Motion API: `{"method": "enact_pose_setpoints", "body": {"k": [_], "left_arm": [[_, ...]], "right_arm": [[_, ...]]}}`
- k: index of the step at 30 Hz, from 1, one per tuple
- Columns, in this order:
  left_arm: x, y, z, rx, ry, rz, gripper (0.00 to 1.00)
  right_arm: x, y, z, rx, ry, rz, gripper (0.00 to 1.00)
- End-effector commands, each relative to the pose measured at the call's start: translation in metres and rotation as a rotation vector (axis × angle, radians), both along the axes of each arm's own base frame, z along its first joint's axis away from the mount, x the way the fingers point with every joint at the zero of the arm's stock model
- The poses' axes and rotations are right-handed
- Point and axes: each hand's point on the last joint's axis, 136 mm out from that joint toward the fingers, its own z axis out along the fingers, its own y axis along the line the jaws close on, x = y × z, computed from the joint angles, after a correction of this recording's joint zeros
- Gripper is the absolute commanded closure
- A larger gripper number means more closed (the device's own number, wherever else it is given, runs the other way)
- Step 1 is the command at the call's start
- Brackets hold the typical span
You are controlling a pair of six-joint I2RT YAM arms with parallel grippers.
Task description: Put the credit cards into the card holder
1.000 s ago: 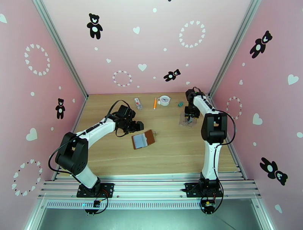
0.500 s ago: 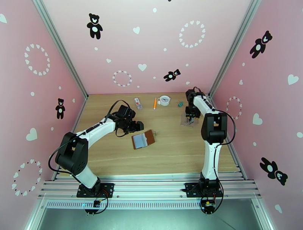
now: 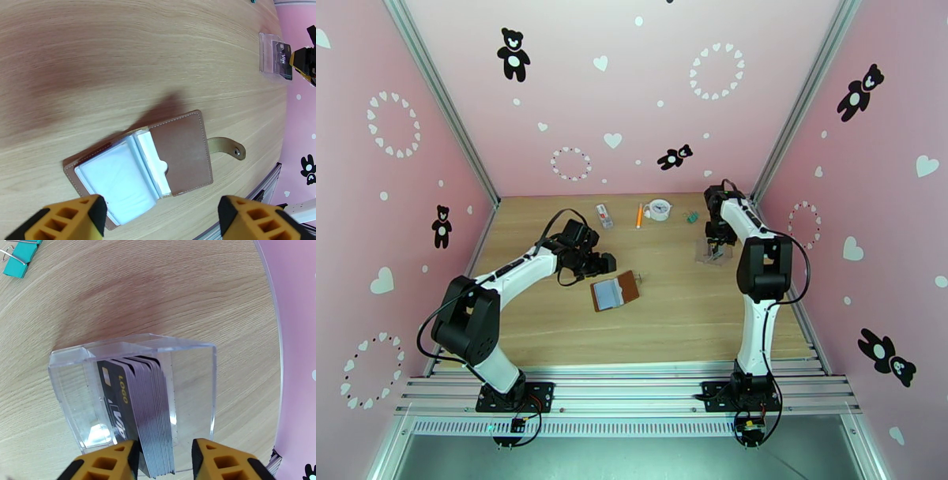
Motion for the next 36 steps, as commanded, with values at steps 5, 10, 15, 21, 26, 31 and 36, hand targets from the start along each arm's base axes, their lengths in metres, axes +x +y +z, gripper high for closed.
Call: {"method": "enact_pose_setpoints", "body": {"k": [5,10,15,21,26,31,36], "left_arm": [[-0.005,-0.005,0.0,-0.011,0.003,-0.017,0.21],[-0.006,-0.006,0.001,-0.008,0.001,-0.017,0.2],[-0.008,-0.006,0.001,-0.003,0.001,-0.02,0.2],[-0.01,-0.005,0.001,0.001,0.003,-0.015,0.2],[-0.011,-0.004,0.0,0.003,0.007,-0.011,0.2],[-0.01,-0.006,0.001,0.002,0.005,-0.013,0.2],[-0.009,-0.006,0.001,0.005,0.004,-0.013,0.2]], "right_arm": [[0.012,0.016,0.028,0.109,-0.133,0.039,0.59],[0.015,0.02,0.019,0.141,-0.12,0.035,0.46],[0.01,0.012,0.003,0.128,-0.062,0.018,0.41],[0.008,0.005,-0.005,0.117,-0.041,0.001,0.43],[0.007,0.006,-0.015,0.128,-0.015,0.006,0.46],[0.006,0.006,-0.023,0.137,0.005,0.005,0.49],[0.007,0.008,-0.025,0.15,0.008,0.006,0.55]]}}
